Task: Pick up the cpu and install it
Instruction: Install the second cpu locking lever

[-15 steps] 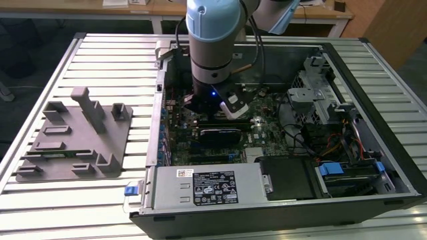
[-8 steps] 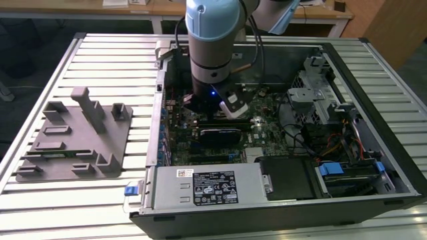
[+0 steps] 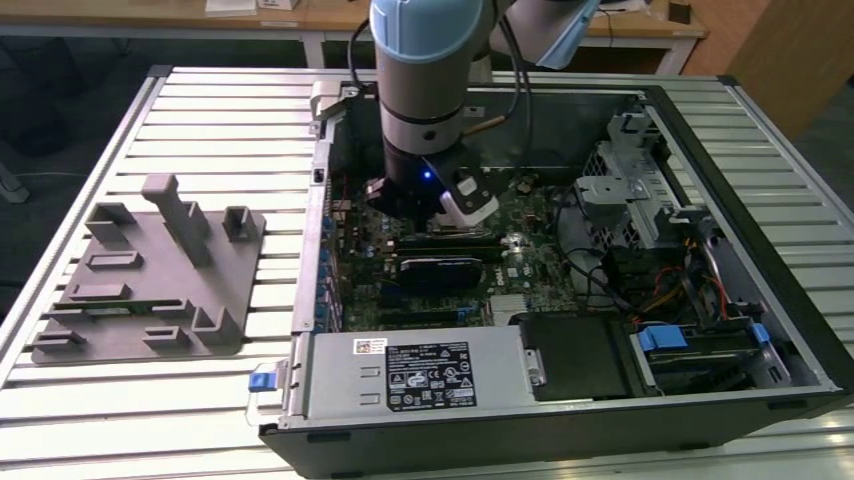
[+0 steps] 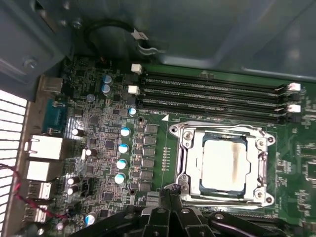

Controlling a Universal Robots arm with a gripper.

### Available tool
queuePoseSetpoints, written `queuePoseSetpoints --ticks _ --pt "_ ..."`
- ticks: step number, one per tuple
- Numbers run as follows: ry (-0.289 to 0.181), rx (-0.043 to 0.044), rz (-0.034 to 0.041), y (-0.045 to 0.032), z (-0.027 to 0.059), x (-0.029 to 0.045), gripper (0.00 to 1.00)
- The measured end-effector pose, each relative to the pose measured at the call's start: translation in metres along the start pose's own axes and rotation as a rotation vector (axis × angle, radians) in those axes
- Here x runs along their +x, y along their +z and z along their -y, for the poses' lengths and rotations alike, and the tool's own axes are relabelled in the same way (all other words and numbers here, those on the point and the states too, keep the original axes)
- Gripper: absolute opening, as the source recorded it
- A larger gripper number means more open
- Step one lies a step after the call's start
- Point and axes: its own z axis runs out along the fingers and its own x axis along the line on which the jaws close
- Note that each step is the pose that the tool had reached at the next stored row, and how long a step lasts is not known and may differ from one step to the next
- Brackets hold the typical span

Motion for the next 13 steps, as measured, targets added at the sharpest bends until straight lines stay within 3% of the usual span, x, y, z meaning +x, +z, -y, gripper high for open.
queuePoseSetpoints --ticks 6,13 --pt "0.000 0.0001 0.0002 -0.0171 -0.0027 -0.0012 0.11" --pt "0.002 0.0062 0.0000 -0.0195 -0.0022 -0.0134 0.11"
